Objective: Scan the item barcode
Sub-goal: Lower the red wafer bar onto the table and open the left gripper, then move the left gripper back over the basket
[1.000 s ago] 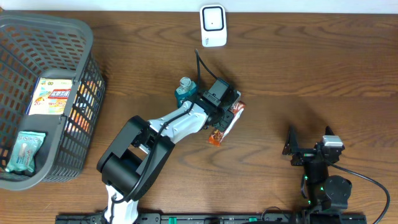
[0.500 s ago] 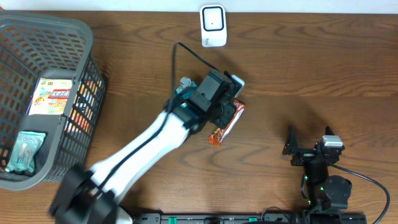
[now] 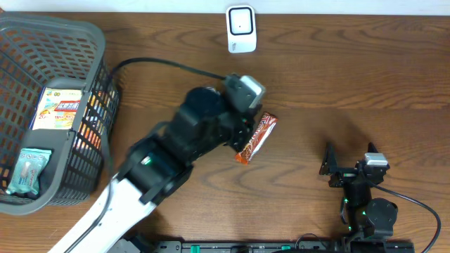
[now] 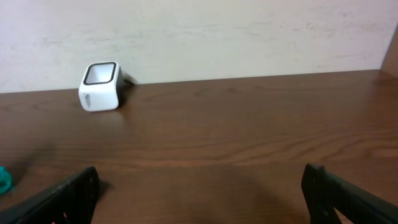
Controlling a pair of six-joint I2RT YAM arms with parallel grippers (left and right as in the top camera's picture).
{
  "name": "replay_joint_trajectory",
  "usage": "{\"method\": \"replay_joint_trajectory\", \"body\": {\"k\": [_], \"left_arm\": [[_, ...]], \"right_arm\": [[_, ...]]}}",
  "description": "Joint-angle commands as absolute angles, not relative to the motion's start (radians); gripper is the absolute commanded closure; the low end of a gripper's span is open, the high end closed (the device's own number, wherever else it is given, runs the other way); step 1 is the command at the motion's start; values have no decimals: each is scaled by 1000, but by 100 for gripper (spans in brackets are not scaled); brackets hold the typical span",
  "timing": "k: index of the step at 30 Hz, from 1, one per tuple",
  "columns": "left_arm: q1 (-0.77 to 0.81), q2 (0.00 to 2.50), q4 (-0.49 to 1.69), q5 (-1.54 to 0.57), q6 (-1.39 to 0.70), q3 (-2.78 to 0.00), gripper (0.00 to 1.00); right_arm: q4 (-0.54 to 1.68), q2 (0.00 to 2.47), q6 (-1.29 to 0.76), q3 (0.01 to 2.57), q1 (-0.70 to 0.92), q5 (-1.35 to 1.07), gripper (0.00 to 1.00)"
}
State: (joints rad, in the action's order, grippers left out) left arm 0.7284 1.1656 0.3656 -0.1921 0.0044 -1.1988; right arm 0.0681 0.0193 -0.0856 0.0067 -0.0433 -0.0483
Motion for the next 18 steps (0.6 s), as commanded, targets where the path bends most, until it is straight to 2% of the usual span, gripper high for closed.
{"method": "replay_joint_trajectory", "body": {"k": [1,2,7,10,11,12,18], "left_arm": [[725,1090,364,-122,3,-1197,71],[725,1072,363,-94,4,-1197,61],[725,995,361,80,4,-1197,32],[725,964,361,167,4,-1198,20],[724,950,361,204,4,-1204,9],[723,944,361,224,4,-1209,3],[723,925,358,467,56,-1253,2]], "right_arm": [[72,18,-73,6,-38,-43,1],[72,18,-73,6,-38,-43,1],[72,18,-73,6,-38,-43,1],[72,18,-73,6,-38,-43,1],[72,18,-73,6,-38,-43,1],[72,18,-73,6,-38,-43,1],[72,18,-73,6,-38,-43,1]]}}
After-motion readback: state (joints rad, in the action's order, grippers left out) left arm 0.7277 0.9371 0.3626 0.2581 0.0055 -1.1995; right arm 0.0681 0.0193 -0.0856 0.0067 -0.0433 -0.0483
